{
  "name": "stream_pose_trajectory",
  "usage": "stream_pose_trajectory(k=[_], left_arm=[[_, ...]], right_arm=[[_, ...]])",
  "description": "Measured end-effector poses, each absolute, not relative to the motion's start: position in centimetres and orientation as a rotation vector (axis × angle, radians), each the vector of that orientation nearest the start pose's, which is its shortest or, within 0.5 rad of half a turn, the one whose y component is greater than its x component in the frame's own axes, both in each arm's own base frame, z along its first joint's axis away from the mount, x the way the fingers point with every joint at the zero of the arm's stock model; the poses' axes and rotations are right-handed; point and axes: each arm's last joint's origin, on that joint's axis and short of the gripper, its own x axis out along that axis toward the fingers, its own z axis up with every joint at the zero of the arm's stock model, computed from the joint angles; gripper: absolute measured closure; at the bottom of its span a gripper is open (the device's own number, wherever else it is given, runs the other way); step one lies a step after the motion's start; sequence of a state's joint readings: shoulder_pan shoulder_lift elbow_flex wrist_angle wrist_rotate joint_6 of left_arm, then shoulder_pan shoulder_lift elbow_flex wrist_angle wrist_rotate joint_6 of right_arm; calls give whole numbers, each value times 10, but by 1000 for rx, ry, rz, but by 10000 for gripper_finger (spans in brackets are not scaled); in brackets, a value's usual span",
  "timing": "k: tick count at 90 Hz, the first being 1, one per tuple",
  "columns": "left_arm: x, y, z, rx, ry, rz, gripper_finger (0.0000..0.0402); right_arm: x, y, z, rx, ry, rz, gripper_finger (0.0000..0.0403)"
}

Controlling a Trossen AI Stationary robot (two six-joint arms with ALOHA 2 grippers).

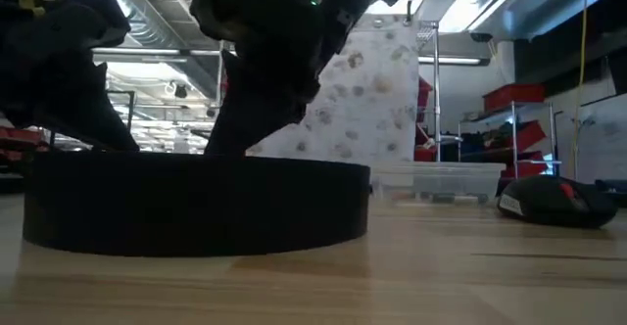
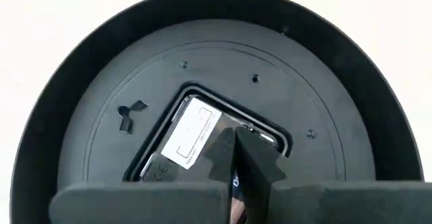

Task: Insert battery
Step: Insert the black battery into the wall clock

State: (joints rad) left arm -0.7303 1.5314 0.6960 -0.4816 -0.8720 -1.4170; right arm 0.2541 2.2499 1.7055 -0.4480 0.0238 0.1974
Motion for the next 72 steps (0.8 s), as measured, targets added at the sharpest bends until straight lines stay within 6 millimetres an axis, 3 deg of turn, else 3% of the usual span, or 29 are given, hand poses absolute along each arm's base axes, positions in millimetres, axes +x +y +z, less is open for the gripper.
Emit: stream_pose_trajectory(k=[31, 72], left_arm=[[194, -144, 142, -370, 599, 664, 398], [194, -144, 142, -374, 593, 666, 398]], right_arm=[[466, 115, 168, 7, 914, 60, 403], [468, 113, 151, 16, 972, 78, 403]])
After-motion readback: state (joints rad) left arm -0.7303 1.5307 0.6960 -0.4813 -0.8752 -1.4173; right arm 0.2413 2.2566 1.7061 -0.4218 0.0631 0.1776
